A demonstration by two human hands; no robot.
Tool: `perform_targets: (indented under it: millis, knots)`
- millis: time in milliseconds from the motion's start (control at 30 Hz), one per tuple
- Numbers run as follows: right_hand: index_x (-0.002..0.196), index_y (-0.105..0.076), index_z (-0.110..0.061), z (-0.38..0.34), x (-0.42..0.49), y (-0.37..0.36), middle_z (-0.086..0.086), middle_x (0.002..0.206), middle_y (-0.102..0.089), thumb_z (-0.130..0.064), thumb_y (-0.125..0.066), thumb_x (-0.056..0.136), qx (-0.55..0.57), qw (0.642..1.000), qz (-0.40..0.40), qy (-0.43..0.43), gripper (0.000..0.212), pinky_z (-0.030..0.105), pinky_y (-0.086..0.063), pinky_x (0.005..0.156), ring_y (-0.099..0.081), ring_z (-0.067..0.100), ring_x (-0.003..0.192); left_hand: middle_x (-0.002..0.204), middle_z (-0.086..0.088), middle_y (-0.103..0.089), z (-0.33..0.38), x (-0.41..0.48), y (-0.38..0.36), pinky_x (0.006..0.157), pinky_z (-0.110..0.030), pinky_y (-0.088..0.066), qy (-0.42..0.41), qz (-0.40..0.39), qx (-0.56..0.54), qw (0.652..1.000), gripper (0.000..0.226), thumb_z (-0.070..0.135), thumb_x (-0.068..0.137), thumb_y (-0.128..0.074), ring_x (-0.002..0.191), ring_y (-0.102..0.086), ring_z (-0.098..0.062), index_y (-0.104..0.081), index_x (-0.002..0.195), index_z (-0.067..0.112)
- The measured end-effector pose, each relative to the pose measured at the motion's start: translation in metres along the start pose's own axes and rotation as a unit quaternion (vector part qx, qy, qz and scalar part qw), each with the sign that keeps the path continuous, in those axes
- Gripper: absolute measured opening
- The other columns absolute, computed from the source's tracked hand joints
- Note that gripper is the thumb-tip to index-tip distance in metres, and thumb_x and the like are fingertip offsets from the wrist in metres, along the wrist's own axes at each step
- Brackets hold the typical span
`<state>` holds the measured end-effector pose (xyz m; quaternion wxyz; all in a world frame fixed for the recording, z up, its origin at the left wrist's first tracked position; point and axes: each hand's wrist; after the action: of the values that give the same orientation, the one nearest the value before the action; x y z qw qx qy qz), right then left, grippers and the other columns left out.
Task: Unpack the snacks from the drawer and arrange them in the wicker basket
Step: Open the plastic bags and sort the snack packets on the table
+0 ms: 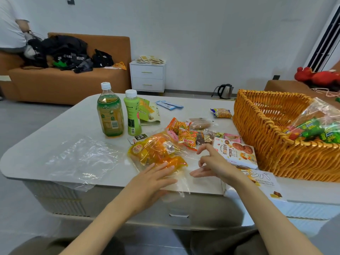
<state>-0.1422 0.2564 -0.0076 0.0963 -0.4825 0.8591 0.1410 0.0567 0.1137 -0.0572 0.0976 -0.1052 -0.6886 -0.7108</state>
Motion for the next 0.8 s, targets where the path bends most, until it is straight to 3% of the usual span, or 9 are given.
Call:
perform_targets:
  millis: [100,167,300,400,500,567,633,700,800]
  knots:
    - [0.109,-0.043,-0.013,0.007,-0.006,0.003,0.017,0.08,-0.055,0.006,-0.035,0.09,-0.084,0.995,-0.012,0.06,0.029,0.04,-0.06,0.078,-0.072,0.033,0.082,0.128,0.011,-0.061,-0.008,-0.01,0.002,0.089,-0.041,-0.054,0.007,0.064,-0.032,0.997,0.042,0.023,0.069,-0.081,0.123,-0.054,-0.017,-0.072,0.107,0.036]
    - [0.104,-0.044,-0.018,0.011,-0.009,0.004,0.012,0.077,-0.053,0.004,-0.038,0.091,-0.16,0.982,-0.024,0.094,0.026,0.042,-0.059,0.079,-0.071,0.024,0.076,0.128,0.022,-0.057,-0.012,-0.021,0.008,0.086,-0.031,-0.056,0.046,0.08,-0.066,0.994,0.044,0.015,0.072,-0.081,0.125,-0.051,-0.011,-0.072,0.108,0.039]
    - [0.098,-0.043,-0.026,0.018,-0.015,-0.003,0.009,0.083,-0.06,-0.002,-0.043,0.093,-0.265,0.954,-0.05,0.128,0.025,0.026,-0.053,0.075,-0.063,0.004,0.066,0.129,0.033,-0.048,-0.028,-0.04,0.017,0.097,-0.022,-0.041,0.127,0.091,-0.122,0.98,0.035,0.017,0.088,-0.066,0.133,-0.034,0.002,-0.069,0.109,0.045]
    - [0.105,-0.048,-0.034,0.015,-0.018,-0.007,0.005,0.109,-0.057,0.002,-0.044,0.087,-0.301,0.937,-0.055,0.167,0.041,0.031,-0.049,0.084,-0.058,0.014,0.092,0.125,0.028,-0.054,-0.027,-0.046,0.021,0.089,-0.028,-0.051,0.135,0.1,-0.111,0.98,0.027,0.016,0.08,-0.075,0.123,-0.048,-0.002,-0.075,0.091,0.04]
    - [0.122,-0.04,-0.054,0.014,-0.02,-0.008,-0.01,0.148,-0.02,0.012,-0.045,0.075,-0.392,0.892,-0.086,0.21,0.081,0.038,-0.045,0.096,-0.031,0.011,0.127,0.123,0.024,-0.058,-0.022,-0.052,0.023,0.081,-0.026,-0.054,0.129,0.109,-0.097,0.981,0.021,0.017,0.073,-0.082,0.114,-0.049,0.002,-0.069,0.078,0.033]
    - [0.132,-0.025,-0.062,0.013,-0.025,-0.012,-0.024,0.154,0.009,0.016,-0.047,0.073,-0.486,0.842,-0.102,0.209,0.1,0.04,-0.047,0.095,-0.01,0.002,0.13,0.123,0.028,-0.054,-0.022,-0.057,0.025,0.085,-0.023,-0.052,0.138,0.132,-0.097,0.977,0.024,0.016,0.075,-0.08,0.113,-0.048,0.005,-0.063,0.078,0.033]
    - [0.137,-0.017,-0.063,0.013,-0.027,-0.016,-0.028,0.152,0.024,0.015,-0.05,0.075,-0.547,0.803,-0.093,0.218,0.105,0.038,-0.052,0.088,-0.002,0.001,0.135,0.116,0.026,-0.06,-0.024,-0.06,0.027,0.083,-0.023,-0.053,0.135,0.139,-0.088,0.977,0.033,0.012,0.076,-0.08,0.109,-0.051,0.005,-0.06,0.089,0.034]
    - [0.139,-0.018,-0.063,0.017,-0.026,-0.019,-0.029,0.153,0.025,0.008,-0.053,0.079,-0.567,0.778,-0.062,0.262,0.099,0.033,-0.054,0.084,0.0,0.009,0.143,0.103,0.017,-0.068,-0.025,-0.062,0.028,0.077,-0.024,-0.056,0.127,0.124,-0.082,0.981,0.049,0.008,0.076,-0.078,0.102,-0.059,0.001,-0.051,0.1,0.042]
    - [0.141,-0.031,-0.057,0.03,-0.02,-0.019,-0.028,0.157,0.011,-0.021,-0.054,0.091,-0.558,0.757,-0.028,0.339,0.066,0.033,-0.05,0.091,-0.011,0.012,0.144,0.127,0.017,-0.061,-0.025,-0.067,0.022,0.085,-0.011,-0.048,0.148,0.069,-0.128,0.978,0.035,0.016,0.091,-0.064,0.112,-0.047,0.022,-0.037,0.086,0.037]
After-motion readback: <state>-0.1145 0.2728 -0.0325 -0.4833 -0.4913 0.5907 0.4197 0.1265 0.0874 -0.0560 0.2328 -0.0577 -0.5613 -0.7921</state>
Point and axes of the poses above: each hand's wrist, its own x-axis towards the middle knuckle, its own y-axis out of the back of the hand, z = x × y
